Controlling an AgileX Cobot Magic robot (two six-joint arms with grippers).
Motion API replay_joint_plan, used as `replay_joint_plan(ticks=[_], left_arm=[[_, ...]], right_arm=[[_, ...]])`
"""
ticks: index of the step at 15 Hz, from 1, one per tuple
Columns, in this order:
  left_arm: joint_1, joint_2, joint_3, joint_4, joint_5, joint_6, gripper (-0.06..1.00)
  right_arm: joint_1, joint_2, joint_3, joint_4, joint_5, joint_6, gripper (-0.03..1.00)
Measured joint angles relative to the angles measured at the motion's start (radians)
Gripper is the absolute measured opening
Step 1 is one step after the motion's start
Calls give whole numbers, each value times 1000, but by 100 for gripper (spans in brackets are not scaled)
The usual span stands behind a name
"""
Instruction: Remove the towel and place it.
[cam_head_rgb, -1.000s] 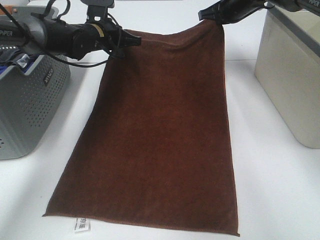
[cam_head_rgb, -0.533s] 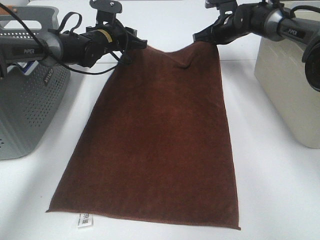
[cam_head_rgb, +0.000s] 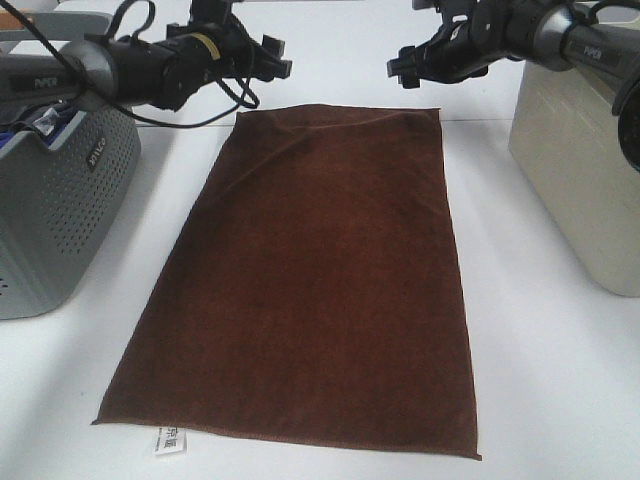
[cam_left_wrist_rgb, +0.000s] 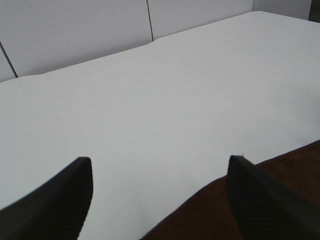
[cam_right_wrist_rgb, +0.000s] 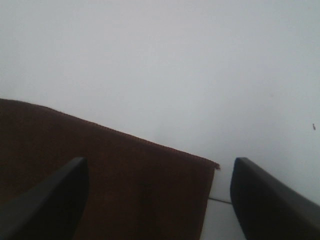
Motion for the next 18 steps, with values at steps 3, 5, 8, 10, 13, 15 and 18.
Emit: replay_joint_plan(ticks=[3, 5, 8, 10, 13, 15, 18], left_arm=[[0, -104, -1, 1, 179, 0, 71], [0, -181, -1, 1, 346, 0, 71], [0, -298, -1, 1, 608, 0, 71], [0, -386, -1, 1, 774, 0, 71], [0, -516, -3, 0, 1002, 0, 71], [0, -575, -3, 0, 1132, 0, 71], [0, -625, -3, 1, 1301, -19, 71]], right_arm=[[0, -93, 0, 104, 99, 0, 75], [0, -153, 0, 143, 197, 0, 75], [0, -246, 0, 146, 366, -1, 75], [0, -307, 0, 147, 497, -1, 75], [0, -376, 0, 146, 732, -26, 75], [0, -404, 0, 145, 838, -45, 75], [0, -450, 0, 145, 854, -57, 75]])
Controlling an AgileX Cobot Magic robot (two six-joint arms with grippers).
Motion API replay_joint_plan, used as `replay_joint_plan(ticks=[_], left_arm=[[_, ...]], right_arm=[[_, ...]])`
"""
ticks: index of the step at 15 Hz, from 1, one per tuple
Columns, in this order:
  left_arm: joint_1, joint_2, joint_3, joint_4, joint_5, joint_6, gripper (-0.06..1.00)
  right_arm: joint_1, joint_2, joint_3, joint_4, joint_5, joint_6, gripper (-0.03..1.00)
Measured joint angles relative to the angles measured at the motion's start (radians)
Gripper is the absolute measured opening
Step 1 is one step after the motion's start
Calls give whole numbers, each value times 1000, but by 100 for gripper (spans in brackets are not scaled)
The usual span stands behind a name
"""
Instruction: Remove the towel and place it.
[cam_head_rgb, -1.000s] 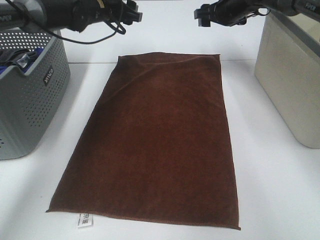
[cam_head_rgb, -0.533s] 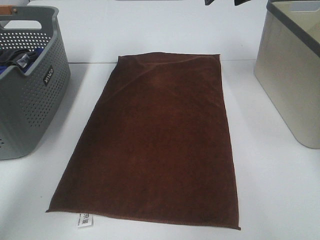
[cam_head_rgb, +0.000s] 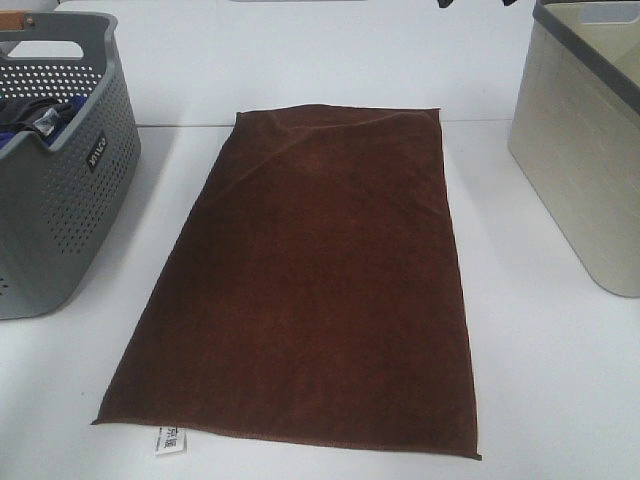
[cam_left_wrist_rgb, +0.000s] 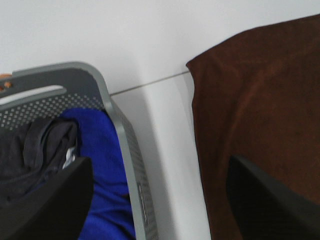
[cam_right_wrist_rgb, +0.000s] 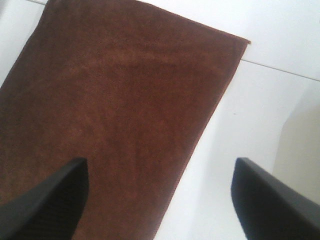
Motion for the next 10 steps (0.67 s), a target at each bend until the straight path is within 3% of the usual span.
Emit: replay_joint_plan(ticks=[3, 6, 10], left_arm=[[0, -12, 0, 26, 137, -33, 71], [0, -85, 68, 60, 140, -42, 71], [0, -333, 362, 64, 140, -60, 71]], right_arm=[[0, -47, 7, 0, 1, 0, 75], [0, -140, 95, -1, 2, 0, 75], [0, -339, 361, -1, 1, 0, 75]])
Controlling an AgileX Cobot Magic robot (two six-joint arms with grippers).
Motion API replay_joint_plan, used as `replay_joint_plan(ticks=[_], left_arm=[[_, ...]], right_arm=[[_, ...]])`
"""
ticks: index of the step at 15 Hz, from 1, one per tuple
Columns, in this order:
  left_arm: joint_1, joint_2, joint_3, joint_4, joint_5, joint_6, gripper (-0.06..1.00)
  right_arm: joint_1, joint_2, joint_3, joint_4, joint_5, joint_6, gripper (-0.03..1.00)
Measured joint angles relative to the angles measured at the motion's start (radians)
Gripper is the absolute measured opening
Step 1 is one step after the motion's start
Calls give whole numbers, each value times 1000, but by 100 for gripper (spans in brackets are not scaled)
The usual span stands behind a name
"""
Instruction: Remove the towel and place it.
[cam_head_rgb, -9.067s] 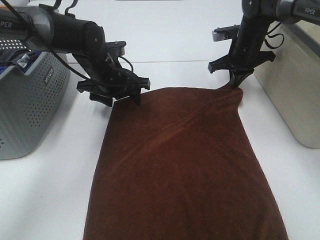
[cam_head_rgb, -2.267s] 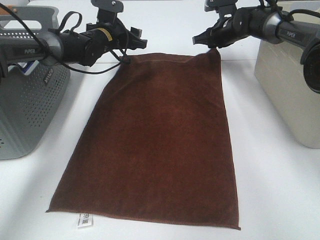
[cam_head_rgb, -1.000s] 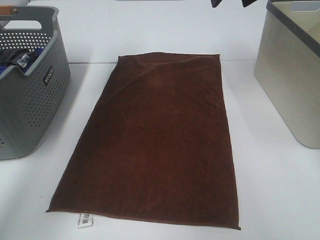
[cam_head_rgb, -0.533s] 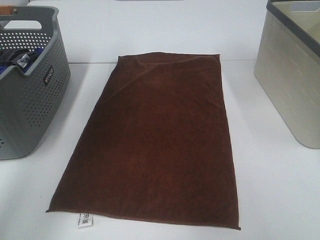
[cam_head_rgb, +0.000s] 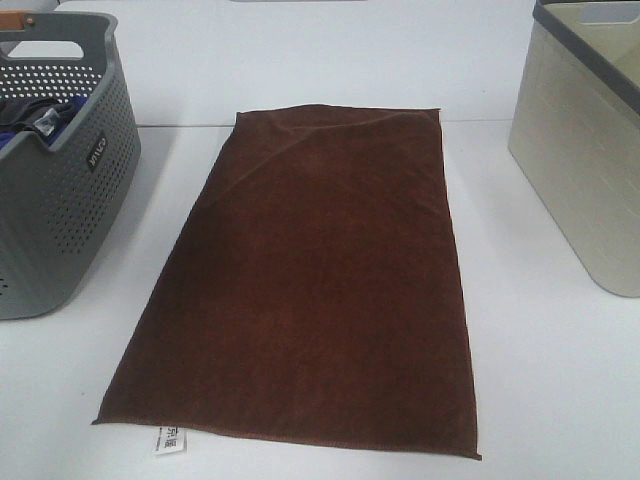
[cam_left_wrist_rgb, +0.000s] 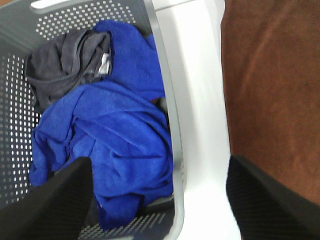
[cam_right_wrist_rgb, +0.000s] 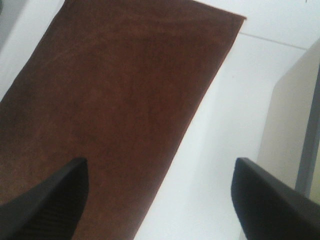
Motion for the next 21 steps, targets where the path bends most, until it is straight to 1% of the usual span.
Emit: replay_joint_plan(ticks=[3, 6, 8, 10, 11, 12, 13, 14, 15, 16, 17, 18, 21], left_arm=[[0, -199, 235, 4, 1, -9, 71], [0, -435, 482, 5, 2, -61, 71], [0, -597, 640, 5, 2, -77, 71], [0, -767, 784, 5, 3, -79, 71], [0, -767, 784, 5, 3, -79, 71], [0, -896, 879, 3, 4, -79, 71], [0, -1071, 979, -28, 6, -75, 71], [0, -1071, 979, -28, 6, -75, 71], [0, -1154, 1011, -61, 8, -54, 71], [0, -1219, 1038, -95, 8, -24, 71], [0, -1321, 1066, -171, 3, 62, 71], [0, -1351, 1078, -207, -5, 106, 71], [0, -1370, 1137, -287, -30, 179, 71]], right_arm=[[0, -137, 233, 0, -1, 0, 75], [0, -264, 478, 4, 1, 0, 75], [0, -350, 649, 5, 1, 0, 75], [0, -440, 812, 5, 1, 0, 75], [0, -440, 812, 5, 1, 0, 75], [0, -510, 923, 5, 1, 0, 75], [0, -609, 1053, 5, 2, 0, 75], [0, -609, 1053, 5, 2, 0, 75], [0, -659, 1100, 5, 2, 0, 75], [0, -715, 1142, 5, 2, 0, 75], [0, -838, 1221, 5, 2, 0, 75], [0, -900, 1249, 5, -7, 0, 75], [0, -1105, 1323, 0, -63, 0, 75]])
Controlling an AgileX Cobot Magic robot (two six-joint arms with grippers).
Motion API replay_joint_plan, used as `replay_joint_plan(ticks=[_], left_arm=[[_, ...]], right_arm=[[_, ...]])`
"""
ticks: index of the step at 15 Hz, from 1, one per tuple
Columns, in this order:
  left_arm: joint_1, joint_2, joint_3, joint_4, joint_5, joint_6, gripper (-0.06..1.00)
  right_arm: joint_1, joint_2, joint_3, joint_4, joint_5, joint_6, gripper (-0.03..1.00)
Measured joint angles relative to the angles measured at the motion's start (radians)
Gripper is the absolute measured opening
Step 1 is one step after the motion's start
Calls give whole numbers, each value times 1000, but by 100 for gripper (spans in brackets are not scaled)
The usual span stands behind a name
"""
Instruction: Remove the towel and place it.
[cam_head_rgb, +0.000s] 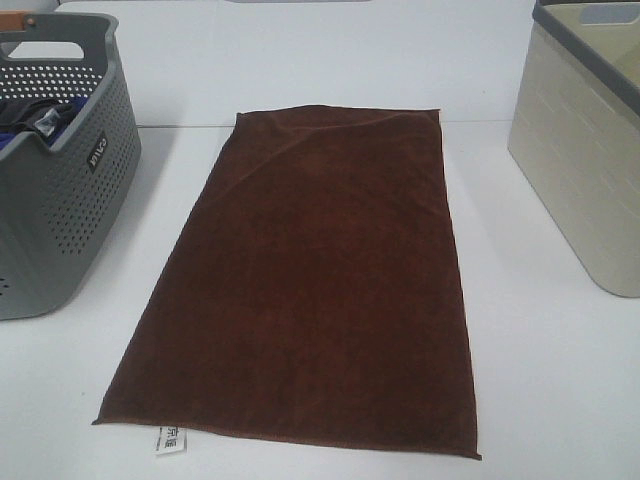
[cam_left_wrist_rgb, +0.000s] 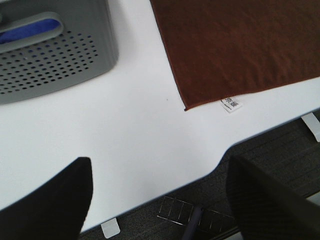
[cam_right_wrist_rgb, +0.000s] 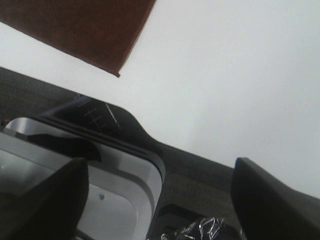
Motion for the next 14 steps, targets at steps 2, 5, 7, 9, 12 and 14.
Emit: replay_joint_plan(ticks=[2, 5, 7, 9, 12, 14], left_arm=[[0, 0, 16, -17, -25, 36, 71], [0, -1, 53, -40, -107, 65, 71], [0, -1, 59, -57, -123, 76, 71], [0, -1, 60, -60, -123, 79, 71], [0, -1, 60, -61, -124, 83, 71], [0, -1, 60, -61, -124, 83, 71]], right_arm=[[0, -93, 30, -8, -27, -1, 75], [0, -284, 102, -30, -81, -7, 75], [0, -370, 109, -35, -86, -8, 75], [0, -433, 114, -36, -87, -8, 75], [0, -443, 114, -37, -86, -8, 75], [0, -443, 114, -40, -86, -8, 75]])
